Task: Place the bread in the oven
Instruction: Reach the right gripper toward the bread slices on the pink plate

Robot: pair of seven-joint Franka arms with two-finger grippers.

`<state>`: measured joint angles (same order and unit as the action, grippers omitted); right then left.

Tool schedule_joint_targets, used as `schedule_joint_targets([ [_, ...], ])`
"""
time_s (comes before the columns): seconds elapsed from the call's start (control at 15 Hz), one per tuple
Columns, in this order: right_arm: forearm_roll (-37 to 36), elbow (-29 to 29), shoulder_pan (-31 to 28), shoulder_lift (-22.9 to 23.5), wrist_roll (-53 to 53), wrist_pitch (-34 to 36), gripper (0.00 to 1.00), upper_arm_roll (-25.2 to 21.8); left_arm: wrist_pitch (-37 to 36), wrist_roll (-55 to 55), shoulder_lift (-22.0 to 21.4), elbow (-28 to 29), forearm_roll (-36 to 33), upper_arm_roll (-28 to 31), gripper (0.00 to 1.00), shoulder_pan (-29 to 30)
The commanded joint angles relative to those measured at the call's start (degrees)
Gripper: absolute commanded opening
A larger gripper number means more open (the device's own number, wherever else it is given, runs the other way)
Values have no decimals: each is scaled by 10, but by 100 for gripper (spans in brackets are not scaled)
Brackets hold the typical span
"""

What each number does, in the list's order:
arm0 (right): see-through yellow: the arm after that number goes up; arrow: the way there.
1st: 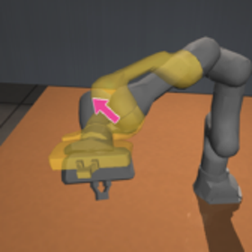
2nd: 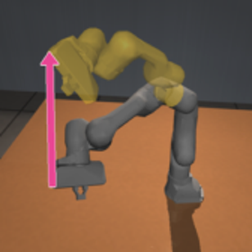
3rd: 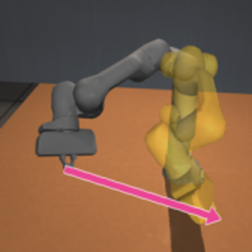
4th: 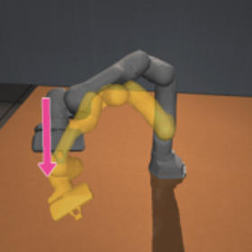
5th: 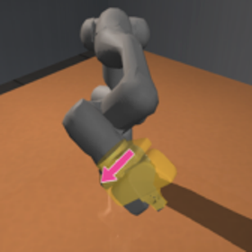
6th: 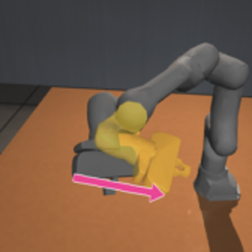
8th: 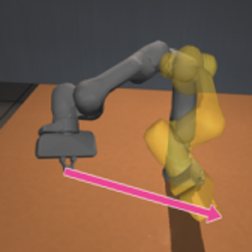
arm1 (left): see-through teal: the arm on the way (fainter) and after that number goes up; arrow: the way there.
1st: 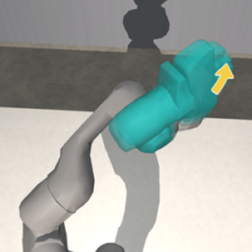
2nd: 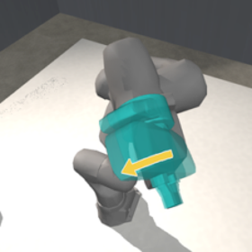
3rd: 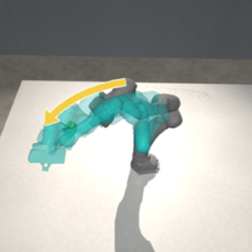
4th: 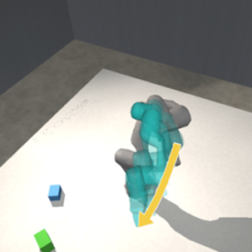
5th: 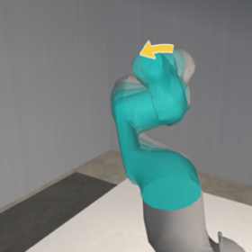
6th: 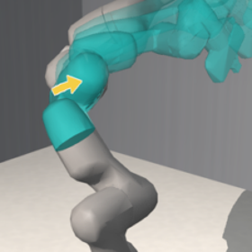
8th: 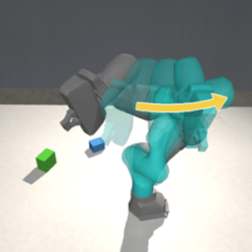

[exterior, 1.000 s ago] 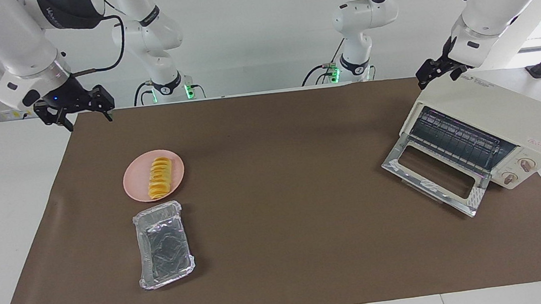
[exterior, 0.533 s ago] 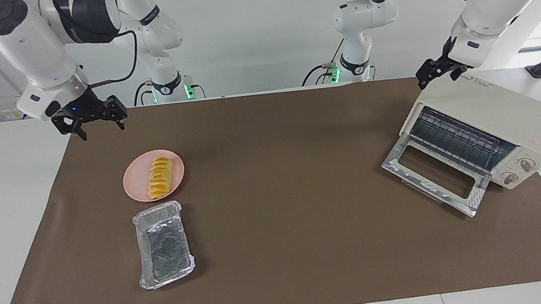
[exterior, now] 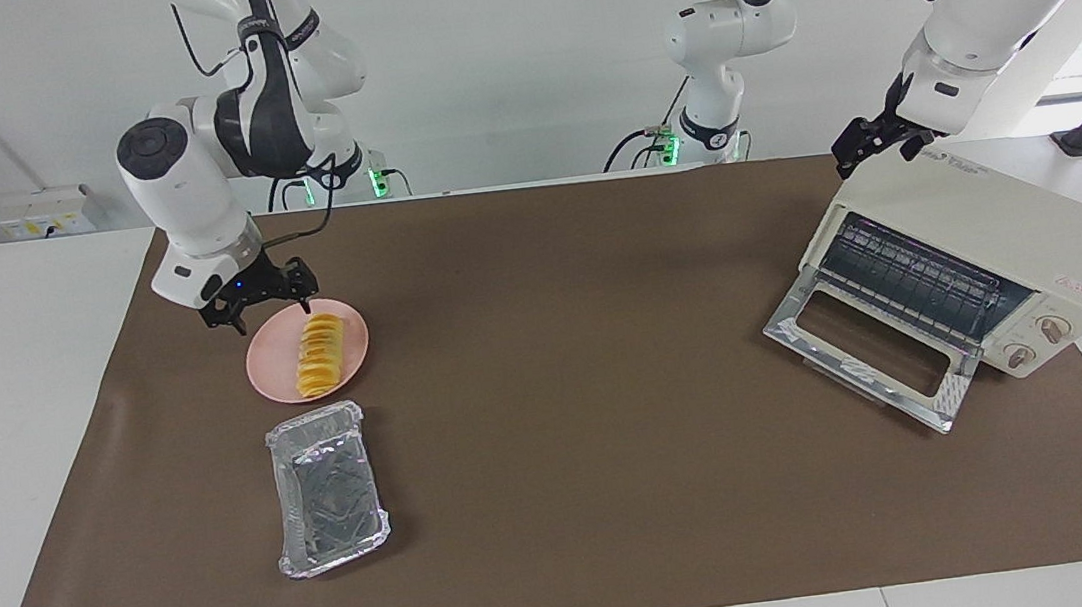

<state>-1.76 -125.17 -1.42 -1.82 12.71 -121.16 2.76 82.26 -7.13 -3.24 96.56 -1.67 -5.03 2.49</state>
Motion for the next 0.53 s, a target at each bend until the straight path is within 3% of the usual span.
schedule_joint_targets([
  [0.0, 8, -27, 18, 26, -24, -70, 100, 1, -10, 0, -8, -1, 9, 4, 100, -1],
  [0.2, 8, -75, 25, 32, -23, -149, 100, 0, -10, 0, -8, -1, 9, 4, 100, -1],
  [0.47, 8, -86, 19, 37, -21, -155, 100, 0, -10, 0, -8, -1, 9, 4, 100, 0],
])
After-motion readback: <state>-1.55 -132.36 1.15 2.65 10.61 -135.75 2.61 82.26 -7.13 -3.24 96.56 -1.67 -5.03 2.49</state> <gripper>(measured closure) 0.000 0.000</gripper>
